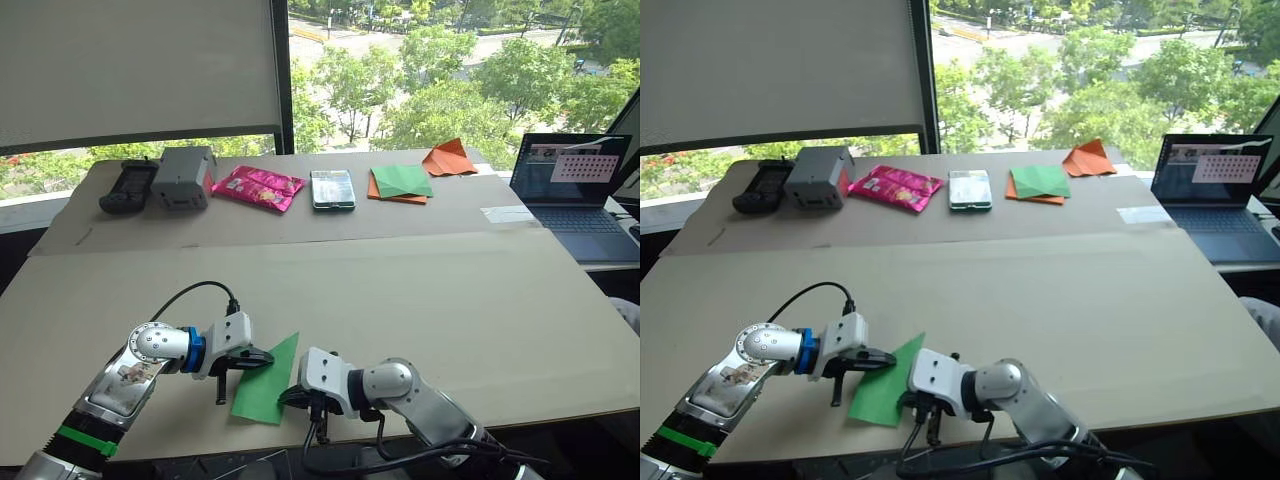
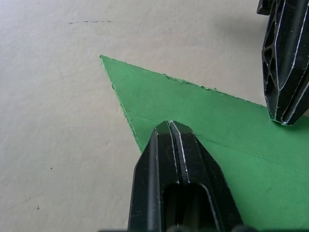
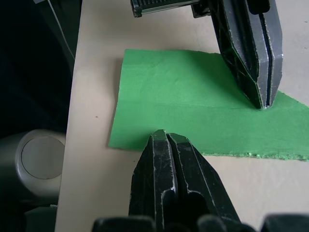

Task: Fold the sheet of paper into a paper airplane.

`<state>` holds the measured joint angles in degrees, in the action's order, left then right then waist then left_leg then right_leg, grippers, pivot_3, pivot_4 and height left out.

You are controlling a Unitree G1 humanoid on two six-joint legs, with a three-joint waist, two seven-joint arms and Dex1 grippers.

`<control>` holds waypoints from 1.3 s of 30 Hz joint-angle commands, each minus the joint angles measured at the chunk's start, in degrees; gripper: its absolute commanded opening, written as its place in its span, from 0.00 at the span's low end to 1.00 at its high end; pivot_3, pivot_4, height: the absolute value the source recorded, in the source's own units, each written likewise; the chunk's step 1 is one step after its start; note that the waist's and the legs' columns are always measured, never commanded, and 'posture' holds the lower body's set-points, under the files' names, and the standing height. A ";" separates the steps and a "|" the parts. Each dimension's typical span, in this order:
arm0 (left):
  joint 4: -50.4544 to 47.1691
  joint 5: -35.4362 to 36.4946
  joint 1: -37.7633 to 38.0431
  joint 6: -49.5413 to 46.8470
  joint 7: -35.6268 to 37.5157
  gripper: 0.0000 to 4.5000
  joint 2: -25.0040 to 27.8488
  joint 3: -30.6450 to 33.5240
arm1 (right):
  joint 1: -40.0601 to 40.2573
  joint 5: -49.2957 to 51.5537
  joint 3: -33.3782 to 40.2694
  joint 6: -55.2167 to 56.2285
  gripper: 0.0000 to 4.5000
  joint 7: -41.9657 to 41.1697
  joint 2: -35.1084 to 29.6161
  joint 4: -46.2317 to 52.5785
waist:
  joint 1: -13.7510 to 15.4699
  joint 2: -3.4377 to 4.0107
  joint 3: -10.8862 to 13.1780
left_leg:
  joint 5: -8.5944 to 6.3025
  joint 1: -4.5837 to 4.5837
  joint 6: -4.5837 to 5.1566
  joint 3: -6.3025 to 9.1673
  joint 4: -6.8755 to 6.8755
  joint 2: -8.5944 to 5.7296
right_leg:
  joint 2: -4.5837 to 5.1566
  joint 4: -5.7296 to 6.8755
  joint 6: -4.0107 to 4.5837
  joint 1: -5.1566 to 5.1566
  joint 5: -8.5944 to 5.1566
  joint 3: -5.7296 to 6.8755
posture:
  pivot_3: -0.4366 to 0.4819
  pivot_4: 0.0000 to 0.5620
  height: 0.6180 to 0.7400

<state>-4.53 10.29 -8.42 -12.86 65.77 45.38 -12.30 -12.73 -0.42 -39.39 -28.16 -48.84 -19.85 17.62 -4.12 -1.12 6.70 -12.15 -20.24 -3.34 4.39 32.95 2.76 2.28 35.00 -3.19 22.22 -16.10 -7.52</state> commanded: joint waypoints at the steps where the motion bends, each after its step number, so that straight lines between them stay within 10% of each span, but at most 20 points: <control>1: 1.91 -2.85 2.00 -1.67 0.01 0.01 1.67 -1.58 | 1.05 -0.24 -3.63 -0.99 0.00 -1.93 -0.91 -0.38 | -0.05 -0.01 0.01 | 0.00 0.01 0.00 0.00 -0.01 0.00 | 0.00 0.00 0.00 0.01 0.00 0.00 | 0.48 0.27 1.00; 15: 1.29 -2.66 2.77 -2.03 -0.16 0.01 2.13 -1.60 | 2.33 0.17 -5.49 -2.35 0.00 -2.79 -3.16 3.37 | 0.07 -0.05 0.06 | -0.06 0.01 -0.10 -0.01 -0.03 0.02 | 0.01 -0.06 0.00 0.03 0.00 0.00 | 0.48 0.27 1.00; 24: 2.00 -1.24 1.59 -2.49 -2.45 0.01 -0.94 -0.44 | 0.09 16.08 19.14 -8.68 0.00 1.64 -0.37 16.49 | 0.60 -0.12 0.48 | -0.08 -0.07 -0.15 -0.01 -0.01 0.00 | 0.04 -0.13 0.00 0.02 0.00 0.01 | 0.48 0.27 1.00; 35: -1.26 12.45 -1.40 -12.07 0.12 0.01 -0.70 11.45 | 4.78 13.46 19.58 -8.52 0.00 8.81 -4.27 18.01 | 0.57 -0.44 1.10 | 0.05 -0.24 0.06 0.07 -0.01 0.00 | 0.07 -0.13 -0.01 0.11 0.01 0.18 | 0.48 0.27 1.00; 39: 1.61 11.45 -3.99 -5.14 5.08 0.26 0.78 11.55 | 7.13 13.41 19.59 -7.37 0.00 9.93 -4.57 17.78 | 0.74 -0.42 1.11 | 0.02 -0.26 0.01 0.07 -0.01 0.00 | 0.09 -0.17 -0.01 0.11 0.01 0.21 | 0.48 0.27 1.00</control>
<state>-3.12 21.84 -11.18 -21.95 68.22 45.49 -1.17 -5.91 12.61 -19.89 -37.13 -39.40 -24.23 33.83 -3.38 -1.54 7.81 -12.14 -20.50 -3.34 4.46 32.94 2.76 2.37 34.81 -3.19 22.34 -16.09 -7.30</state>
